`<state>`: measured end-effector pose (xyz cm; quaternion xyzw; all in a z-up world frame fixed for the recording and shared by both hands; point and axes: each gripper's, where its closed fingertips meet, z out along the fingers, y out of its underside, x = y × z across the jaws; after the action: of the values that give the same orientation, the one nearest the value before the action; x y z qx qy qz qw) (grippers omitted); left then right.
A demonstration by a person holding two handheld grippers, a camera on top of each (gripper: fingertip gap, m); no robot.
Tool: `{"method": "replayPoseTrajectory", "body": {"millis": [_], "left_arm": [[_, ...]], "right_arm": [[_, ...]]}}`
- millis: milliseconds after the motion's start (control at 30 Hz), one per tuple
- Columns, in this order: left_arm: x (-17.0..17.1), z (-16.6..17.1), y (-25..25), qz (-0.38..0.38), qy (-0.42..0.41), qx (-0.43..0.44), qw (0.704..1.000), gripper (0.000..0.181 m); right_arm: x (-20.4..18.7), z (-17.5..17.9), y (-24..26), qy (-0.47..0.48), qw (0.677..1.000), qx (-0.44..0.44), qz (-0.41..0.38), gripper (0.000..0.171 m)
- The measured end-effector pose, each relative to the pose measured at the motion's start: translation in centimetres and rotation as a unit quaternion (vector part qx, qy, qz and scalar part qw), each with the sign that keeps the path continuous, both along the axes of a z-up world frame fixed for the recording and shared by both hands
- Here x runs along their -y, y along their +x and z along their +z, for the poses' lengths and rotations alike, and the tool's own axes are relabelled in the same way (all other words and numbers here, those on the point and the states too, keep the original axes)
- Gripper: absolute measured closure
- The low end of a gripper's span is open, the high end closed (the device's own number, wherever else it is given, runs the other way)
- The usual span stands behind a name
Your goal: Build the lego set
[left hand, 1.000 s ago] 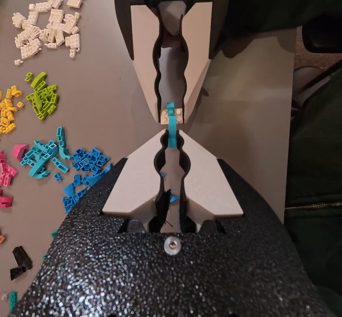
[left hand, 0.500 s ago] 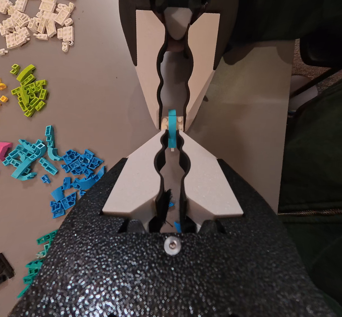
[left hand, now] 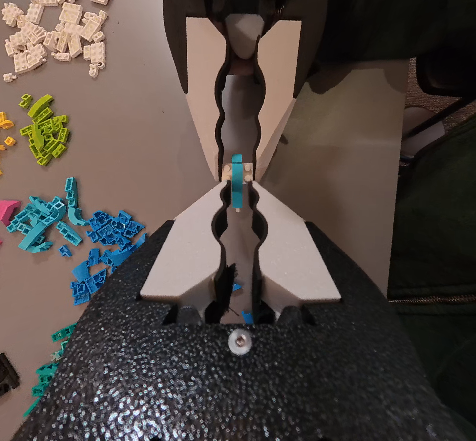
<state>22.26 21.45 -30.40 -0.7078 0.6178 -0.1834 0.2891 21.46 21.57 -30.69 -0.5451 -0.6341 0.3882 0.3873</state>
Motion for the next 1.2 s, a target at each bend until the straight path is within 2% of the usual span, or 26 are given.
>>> {"method": "replayPoseTrajectory", "body": {"millis": [133,200,300,333,400,500,600,700,1000,1200], "left_arm": [[-0.3,1.0,-0.7,0.011,0.015,0.013,1.0,0.159],[0.2,2.2,-0.8,-0.005,0.031,0.05,0.998,0.143],[0.3,3.4,-0.6,-0.024,0.116,0.101,0.988,0.111],[0.1,3.6,-0.6,-0.026,0.165,0.109,0.98,0.109],[0.0,3.8,-0.6,-0.05,0.273,0.117,0.953,0.114],[-0.2,3.9,-0.6,-0.074,0.438,0.102,0.89,0.119],[-0.2,3.3,0.1,-0.094,0.504,0.073,0.855,0.114],[-0.4,3.5,0.8,-0.094,0.514,0.078,0.849,0.111],[-0.7,2.9,1.5,-0.114,0.52,0.064,0.844,0.134],[-0.7,2.8,1.5,-0.117,0.515,0.065,0.847,0.141]], "right_arm": [[-0.4,0.0,0.2,-0.006,1.0,0.0,-0.009,0.147],[-0.7,0.3,0.3,-0.017,1.0,-0.007,-0.019,0.147],[-0.7,1.3,0.4,-0.051,0.998,-0.035,-0.031,0.147],[-0.9,1.6,0.5,-0.064,0.996,-0.045,-0.032,0.147],[-1.1,2.2,0.8,-0.088,0.994,-0.063,-0.034,0.147],[-1.0,3.0,0.9,-0.115,0.99,-0.082,-0.028,0.147],[-0.7,3.5,0.9,-0.138,0.986,-0.094,-0.017,0.147],[-0.3,3.6,1.0,-0.151,0.984,-0.096,-0.007,0.147],[0.4,3.5,1.0,-0.17,0.981,-0.092,0.013,0.147],[0.5,3.3,1.1,-0.176,0.98,-0.089,0.017,0.147]]}}
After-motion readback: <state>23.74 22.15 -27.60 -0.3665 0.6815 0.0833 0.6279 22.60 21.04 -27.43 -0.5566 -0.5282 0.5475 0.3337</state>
